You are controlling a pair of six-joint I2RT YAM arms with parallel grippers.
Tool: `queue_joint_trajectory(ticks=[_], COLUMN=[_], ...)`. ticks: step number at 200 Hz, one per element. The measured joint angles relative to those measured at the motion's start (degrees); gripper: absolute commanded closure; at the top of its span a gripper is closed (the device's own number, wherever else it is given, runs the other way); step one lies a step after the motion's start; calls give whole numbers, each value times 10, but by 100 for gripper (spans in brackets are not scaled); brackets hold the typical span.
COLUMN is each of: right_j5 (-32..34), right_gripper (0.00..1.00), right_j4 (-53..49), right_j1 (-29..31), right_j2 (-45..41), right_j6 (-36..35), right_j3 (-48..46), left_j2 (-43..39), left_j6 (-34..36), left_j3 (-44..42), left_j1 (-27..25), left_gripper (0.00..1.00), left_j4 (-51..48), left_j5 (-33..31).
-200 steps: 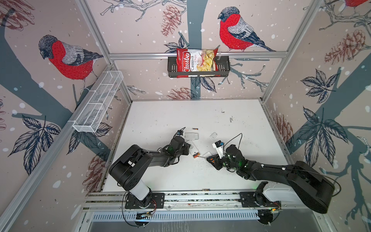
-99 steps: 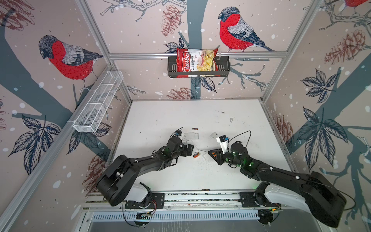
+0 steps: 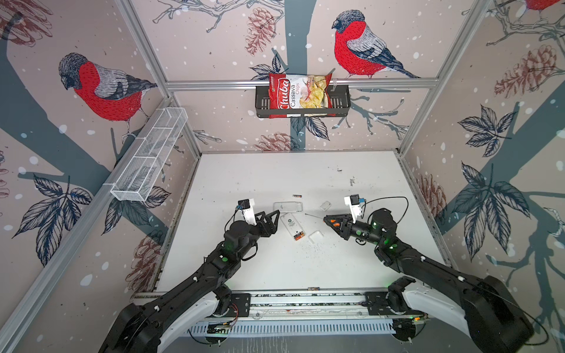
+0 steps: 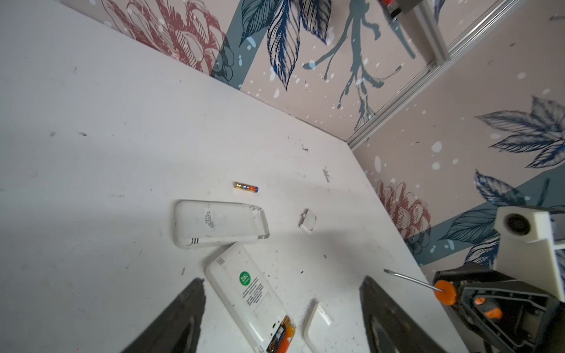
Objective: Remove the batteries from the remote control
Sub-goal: 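Raise the screwdriver away from the remote while the left gripper lifts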
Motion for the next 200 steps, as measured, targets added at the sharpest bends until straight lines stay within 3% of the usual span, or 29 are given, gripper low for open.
queue_joint_trajectory(ticks=[40, 67, 122, 200], right_j5=[-45, -54, -17, -13], right_gripper=[100, 100, 100, 100], right_j4=[108, 124, 38, -170], right_j1=[-1, 7, 31, -38], right_j2=[9, -1, -47, -72], right_j6=[9, -23, -77, 63], right_j3=[-8, -6, -11, 33], left_j2=[-17, -1, 170, 381], left_j6=[-27, -27, 56, 141], left_j3=[0, 1, 117, 275], left_j1=[2, 6, 15, 16], left_gripper=[20, 20, 31, 42], left_j4=[11, 10, -63, -139], left_j5=[2, 2, -23, 21])
